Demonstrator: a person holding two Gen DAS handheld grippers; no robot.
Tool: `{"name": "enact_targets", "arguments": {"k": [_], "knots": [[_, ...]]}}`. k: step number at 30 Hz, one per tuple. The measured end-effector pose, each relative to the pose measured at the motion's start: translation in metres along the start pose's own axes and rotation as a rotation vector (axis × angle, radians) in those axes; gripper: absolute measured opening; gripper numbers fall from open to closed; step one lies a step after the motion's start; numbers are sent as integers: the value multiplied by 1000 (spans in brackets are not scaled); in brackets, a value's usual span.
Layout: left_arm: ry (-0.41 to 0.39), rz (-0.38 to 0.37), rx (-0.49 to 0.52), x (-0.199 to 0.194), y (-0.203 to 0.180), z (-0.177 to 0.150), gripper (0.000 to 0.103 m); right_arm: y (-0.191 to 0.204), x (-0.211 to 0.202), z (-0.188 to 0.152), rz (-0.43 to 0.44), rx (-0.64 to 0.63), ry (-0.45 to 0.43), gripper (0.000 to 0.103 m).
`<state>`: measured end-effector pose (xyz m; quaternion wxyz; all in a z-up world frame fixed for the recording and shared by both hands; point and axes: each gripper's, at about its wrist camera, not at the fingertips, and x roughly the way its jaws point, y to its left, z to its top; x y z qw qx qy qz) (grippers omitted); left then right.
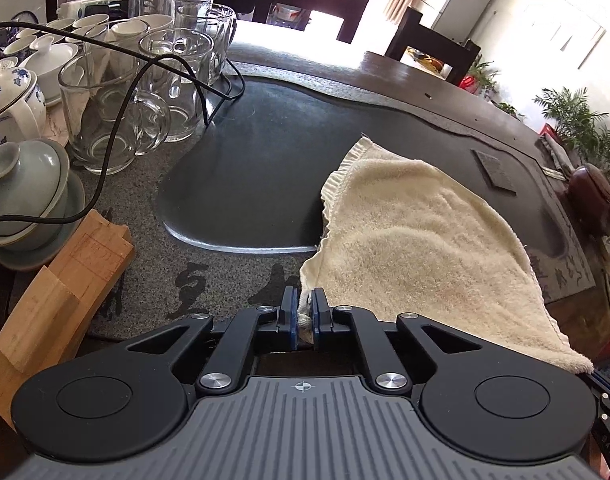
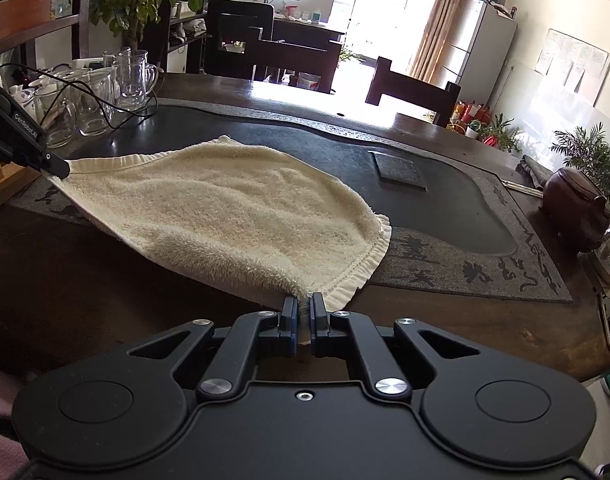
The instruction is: Fold towel
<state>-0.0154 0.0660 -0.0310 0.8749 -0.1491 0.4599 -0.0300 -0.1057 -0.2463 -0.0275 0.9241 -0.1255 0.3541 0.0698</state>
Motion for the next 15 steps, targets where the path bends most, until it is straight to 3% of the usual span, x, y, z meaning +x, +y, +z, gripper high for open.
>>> {"name": "enact_targets", "arguments": {"k": [15], "knots": [[-77, -2, -57, 38, -33, 62, 7, -33, 47, 33, -62, 100, -32, 6]]}}
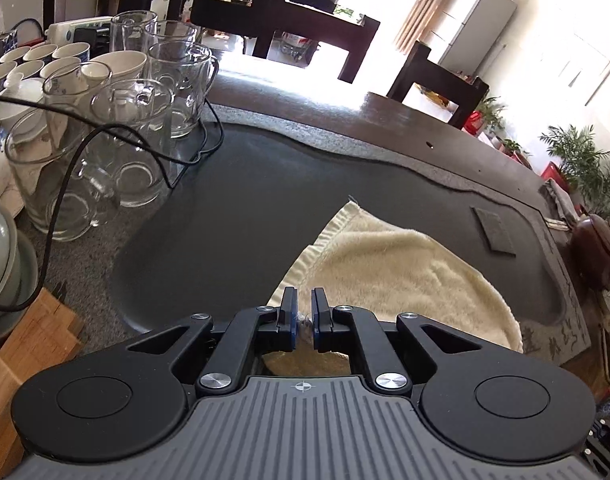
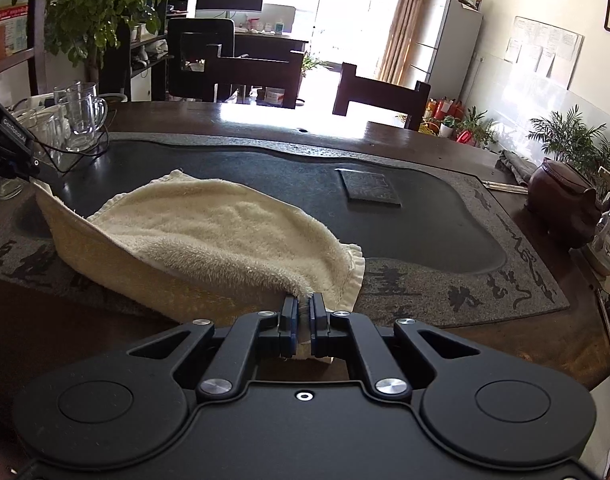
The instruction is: Fold towel
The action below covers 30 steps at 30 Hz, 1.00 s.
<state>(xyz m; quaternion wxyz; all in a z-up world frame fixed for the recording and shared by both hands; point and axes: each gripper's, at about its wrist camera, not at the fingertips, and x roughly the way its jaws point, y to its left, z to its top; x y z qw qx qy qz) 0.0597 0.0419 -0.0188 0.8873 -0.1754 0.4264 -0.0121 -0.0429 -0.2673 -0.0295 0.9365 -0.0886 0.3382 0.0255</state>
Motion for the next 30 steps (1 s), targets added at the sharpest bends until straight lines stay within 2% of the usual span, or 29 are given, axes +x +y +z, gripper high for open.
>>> {"name": "enact_targets", "arguments": {"k": [14, 30], "knots": [[-48, -6, 7, 49, -45, 59, 7, -30, 51, 34, -38, 49, 0, 6], [-5, 54, 60, 128, -75, 92, 7, -49, 115, 53, -64, 109, 48, 6]]}}
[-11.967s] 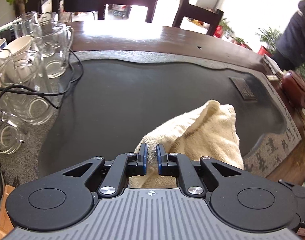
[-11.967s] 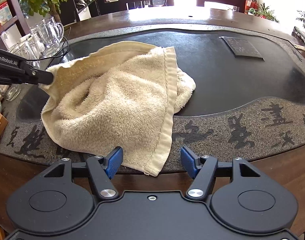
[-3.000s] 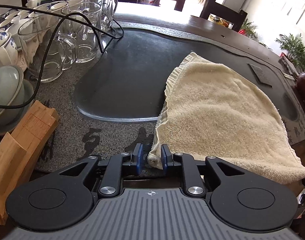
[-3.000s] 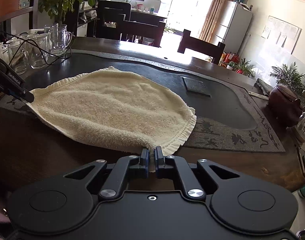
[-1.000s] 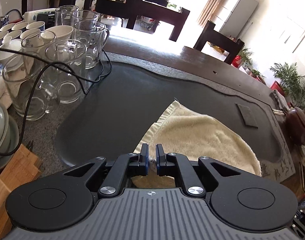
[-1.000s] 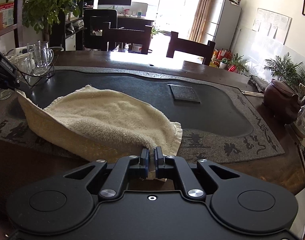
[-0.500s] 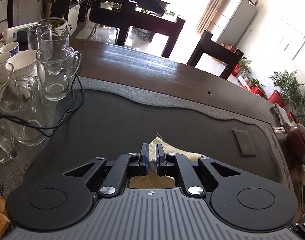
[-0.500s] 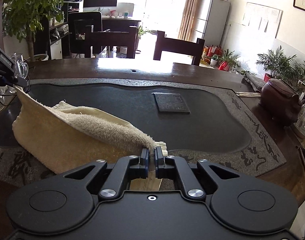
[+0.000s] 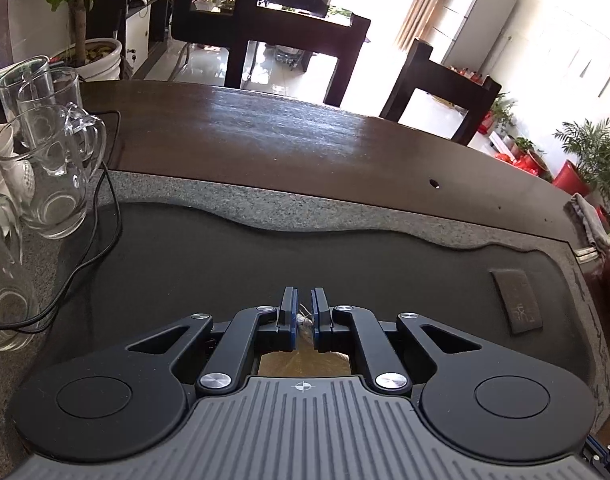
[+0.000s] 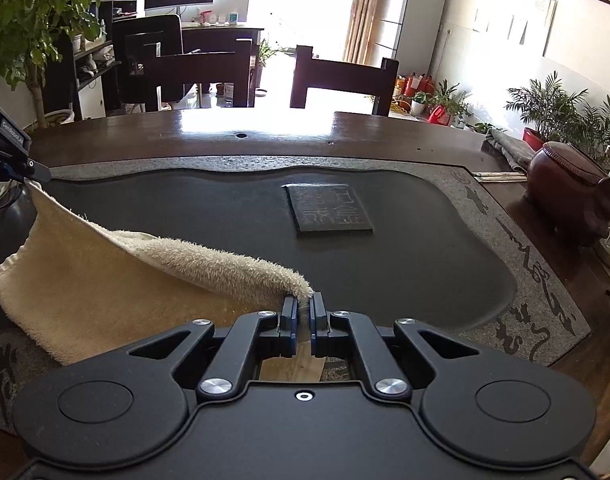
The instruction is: Fold towel
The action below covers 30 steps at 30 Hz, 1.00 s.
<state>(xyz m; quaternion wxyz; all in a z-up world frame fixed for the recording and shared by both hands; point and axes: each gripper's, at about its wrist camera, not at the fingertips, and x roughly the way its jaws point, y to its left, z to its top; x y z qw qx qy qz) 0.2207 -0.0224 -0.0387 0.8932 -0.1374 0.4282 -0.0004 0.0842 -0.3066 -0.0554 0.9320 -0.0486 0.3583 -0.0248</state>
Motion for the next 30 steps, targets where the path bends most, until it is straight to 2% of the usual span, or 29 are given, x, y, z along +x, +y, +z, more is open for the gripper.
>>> {"name": "enact_targets", "arguments": {"k": [15, 19, 20, 28, 30], "knots": [[28, -7, 26, 40, -17, 14, 8, -12, 42, -1, -25, 116, 84, 7], [23, 5, 32, 43, -16, 14, 8, -16, 44, 0, -48, 124, 78, 16], [26, 8, 32, 43, -16, 14, 8, -17, 44, 0, -56, 127, 74, 22], [30, 16, 24, 39, -9, 11, 10, -26, 40, 3, -54, 135, 54, 24], [28, 17, 19, 37, -7, 10, 10, -26, 35, 2, -39, 133, 49, 40]]}}
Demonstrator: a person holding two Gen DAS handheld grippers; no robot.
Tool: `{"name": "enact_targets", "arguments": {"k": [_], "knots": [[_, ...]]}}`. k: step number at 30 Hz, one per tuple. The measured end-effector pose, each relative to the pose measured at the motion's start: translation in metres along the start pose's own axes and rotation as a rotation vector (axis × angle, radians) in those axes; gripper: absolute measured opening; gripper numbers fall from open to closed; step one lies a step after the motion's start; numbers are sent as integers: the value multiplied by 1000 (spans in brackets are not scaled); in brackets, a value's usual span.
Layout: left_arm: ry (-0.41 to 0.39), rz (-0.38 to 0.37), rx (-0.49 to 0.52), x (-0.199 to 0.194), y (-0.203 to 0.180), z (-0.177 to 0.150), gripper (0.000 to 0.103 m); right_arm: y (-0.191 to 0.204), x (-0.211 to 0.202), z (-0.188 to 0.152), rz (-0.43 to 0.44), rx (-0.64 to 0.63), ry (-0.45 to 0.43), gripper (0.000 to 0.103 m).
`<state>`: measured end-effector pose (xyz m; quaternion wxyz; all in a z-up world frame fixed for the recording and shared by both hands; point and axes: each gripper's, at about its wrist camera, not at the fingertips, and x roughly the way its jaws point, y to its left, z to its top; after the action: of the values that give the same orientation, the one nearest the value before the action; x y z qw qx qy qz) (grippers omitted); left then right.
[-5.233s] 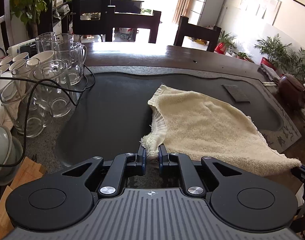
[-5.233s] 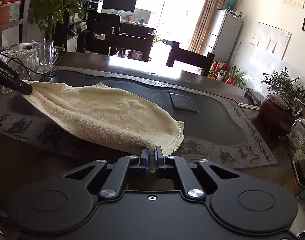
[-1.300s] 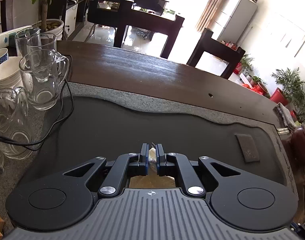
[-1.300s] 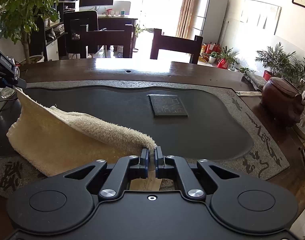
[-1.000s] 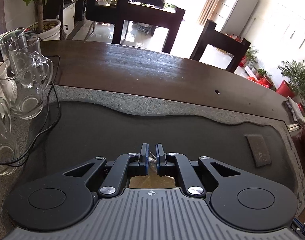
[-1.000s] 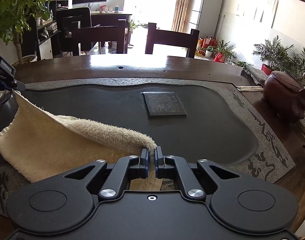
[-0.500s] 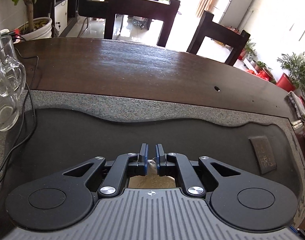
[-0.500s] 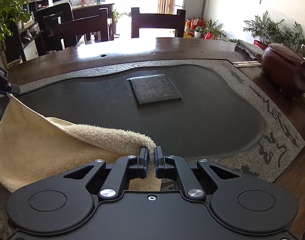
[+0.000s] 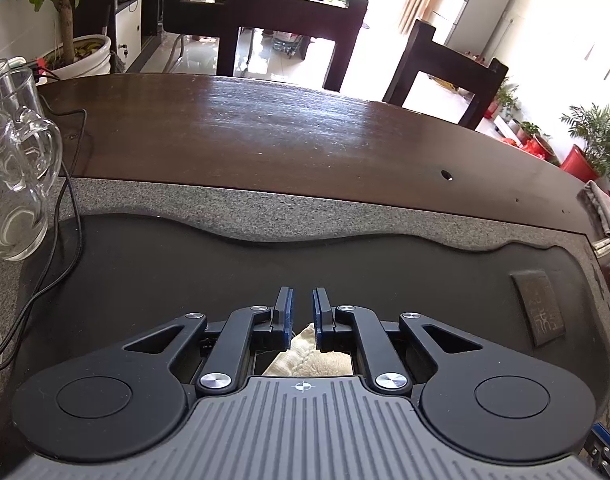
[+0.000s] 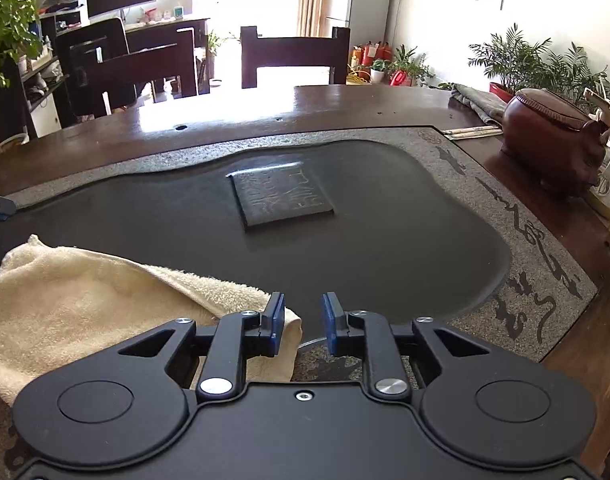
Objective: Fold towel
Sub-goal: 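Open both grippers and release the folded towel onto the tray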
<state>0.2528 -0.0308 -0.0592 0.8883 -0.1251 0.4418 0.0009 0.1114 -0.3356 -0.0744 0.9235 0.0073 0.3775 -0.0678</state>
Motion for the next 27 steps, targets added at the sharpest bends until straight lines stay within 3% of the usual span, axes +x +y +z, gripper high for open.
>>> {"name": "enact_targets", "arguments": {"k": [12, 19, 27], "knots": [[13, 6, 2, -13, 15, -13, 16, 22, 14, -7, -7, -113, 31, 42], [19, 5, -1, -27, 28, -23, 21, 14, 27, 14, -43, -63, 3, 42], [38, 19, -18, -39, 44, -38, 24, 10, 6, 11, -25, -40, -11, 42]]}}
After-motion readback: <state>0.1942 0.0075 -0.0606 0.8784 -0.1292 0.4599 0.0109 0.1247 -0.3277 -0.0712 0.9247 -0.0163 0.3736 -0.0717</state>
